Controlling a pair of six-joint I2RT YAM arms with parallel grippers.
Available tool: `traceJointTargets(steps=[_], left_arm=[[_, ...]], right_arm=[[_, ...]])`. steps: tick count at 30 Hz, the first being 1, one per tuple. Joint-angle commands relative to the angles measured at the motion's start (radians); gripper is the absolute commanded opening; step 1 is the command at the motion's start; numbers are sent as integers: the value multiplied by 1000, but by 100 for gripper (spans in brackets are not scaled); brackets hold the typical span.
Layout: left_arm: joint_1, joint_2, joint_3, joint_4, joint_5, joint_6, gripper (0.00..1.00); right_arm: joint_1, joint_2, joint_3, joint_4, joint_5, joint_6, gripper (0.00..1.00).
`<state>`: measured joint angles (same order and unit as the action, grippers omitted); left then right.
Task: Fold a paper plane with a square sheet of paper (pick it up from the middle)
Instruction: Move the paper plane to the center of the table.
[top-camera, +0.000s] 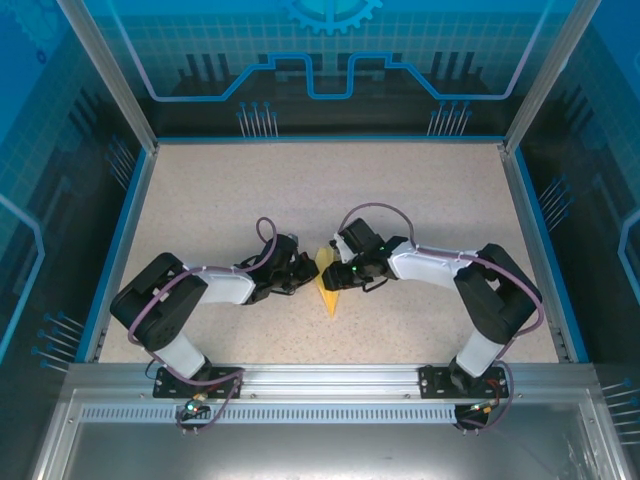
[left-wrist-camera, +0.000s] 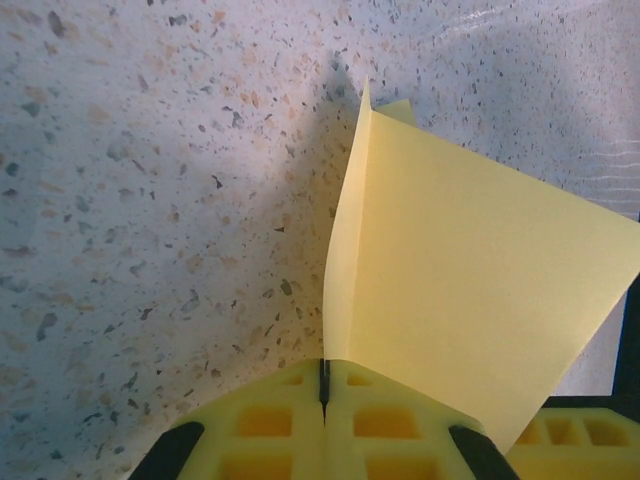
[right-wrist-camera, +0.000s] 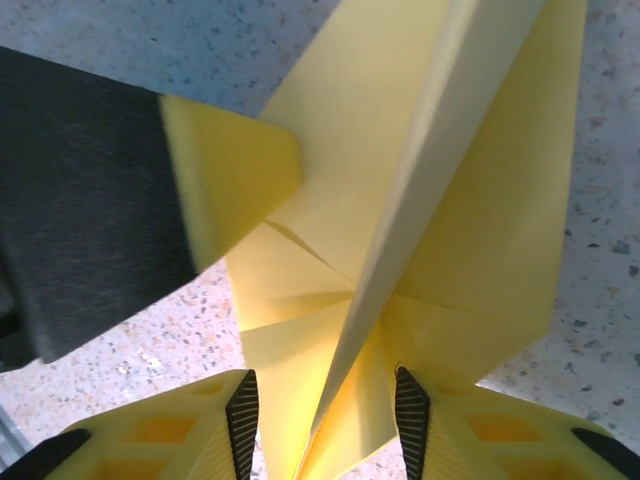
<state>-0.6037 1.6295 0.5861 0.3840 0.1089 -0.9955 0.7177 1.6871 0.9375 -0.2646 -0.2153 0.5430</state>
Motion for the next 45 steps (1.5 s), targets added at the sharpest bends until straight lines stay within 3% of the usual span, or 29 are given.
traceJointTargets(steps=[1, 12, 22, 35, 45], left_arm=[[8, -17, -9, 11, -20, 1, 0], [8, -26, -11, 17, -10, -2, 0], [8, -31, -14, 21, -6, -2, 0], [9, -31, -18, 15, -12, -3, 0], [8, -39, -23, 15, -18, -10, 3]], right_arm=[[26, 5, 22, -42, 30, -4, 46], [71, 21, 17, -25, 36, 34, 55], [88, 52, 43, -47, 103, 52, 53], [88, 26, 34, -59, 163, 84, 34], [90, 55, 57, -54, 155, 112, 27]])
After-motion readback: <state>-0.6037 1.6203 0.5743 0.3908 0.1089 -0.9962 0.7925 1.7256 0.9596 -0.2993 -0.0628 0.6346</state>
